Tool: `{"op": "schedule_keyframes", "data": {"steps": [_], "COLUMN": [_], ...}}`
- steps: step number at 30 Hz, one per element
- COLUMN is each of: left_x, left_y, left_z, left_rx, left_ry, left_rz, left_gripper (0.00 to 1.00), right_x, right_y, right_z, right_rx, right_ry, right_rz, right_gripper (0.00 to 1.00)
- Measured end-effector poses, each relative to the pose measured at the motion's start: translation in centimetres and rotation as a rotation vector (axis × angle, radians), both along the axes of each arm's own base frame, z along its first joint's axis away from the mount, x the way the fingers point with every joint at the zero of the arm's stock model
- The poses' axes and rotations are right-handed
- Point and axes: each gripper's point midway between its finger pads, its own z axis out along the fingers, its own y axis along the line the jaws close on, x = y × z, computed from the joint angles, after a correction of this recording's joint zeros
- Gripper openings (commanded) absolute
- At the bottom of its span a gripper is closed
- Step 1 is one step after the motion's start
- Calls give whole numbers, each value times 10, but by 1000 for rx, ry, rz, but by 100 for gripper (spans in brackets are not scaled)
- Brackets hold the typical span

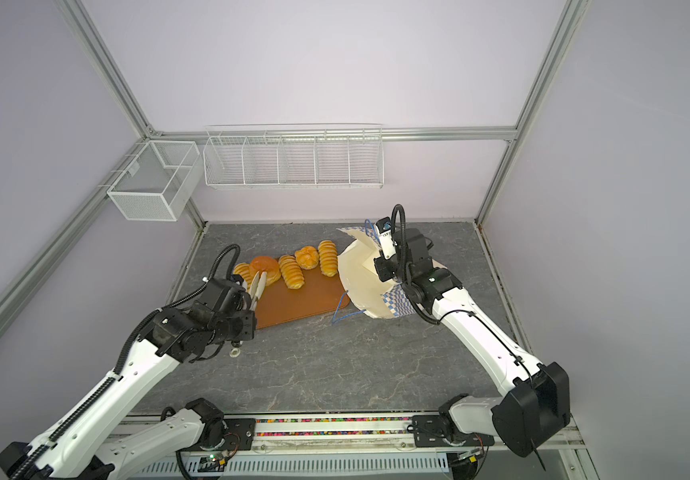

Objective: Take the fake bread out of the paper bag
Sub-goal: 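Lower the brown bun onto the orange tray and open the left tongs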

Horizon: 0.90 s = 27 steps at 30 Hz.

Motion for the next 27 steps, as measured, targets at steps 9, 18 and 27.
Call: {"op": "schedule_keyframes", "data": {"steps": [9, 18, 27], "left_x": [-8, 0, -2], "left_y": [4, 4, 10], "left_z": [-62, -76, -83], "left_rx": [-79, -88, -78], "left_ry": [189, 227, 269], "left_rz": [117, 173, 220], "left_gripper": [0, 0, 21], "right_x": [-6, -6, -7], "right_y": [-2, -3, -2], "right_z": [10, 9, 9], "right_rx": [13, 12, 16], "right_ry": [-18, -14, -12], "right_rz": [6, 7, 17], "right_gripper": [7, 7, 7]}}
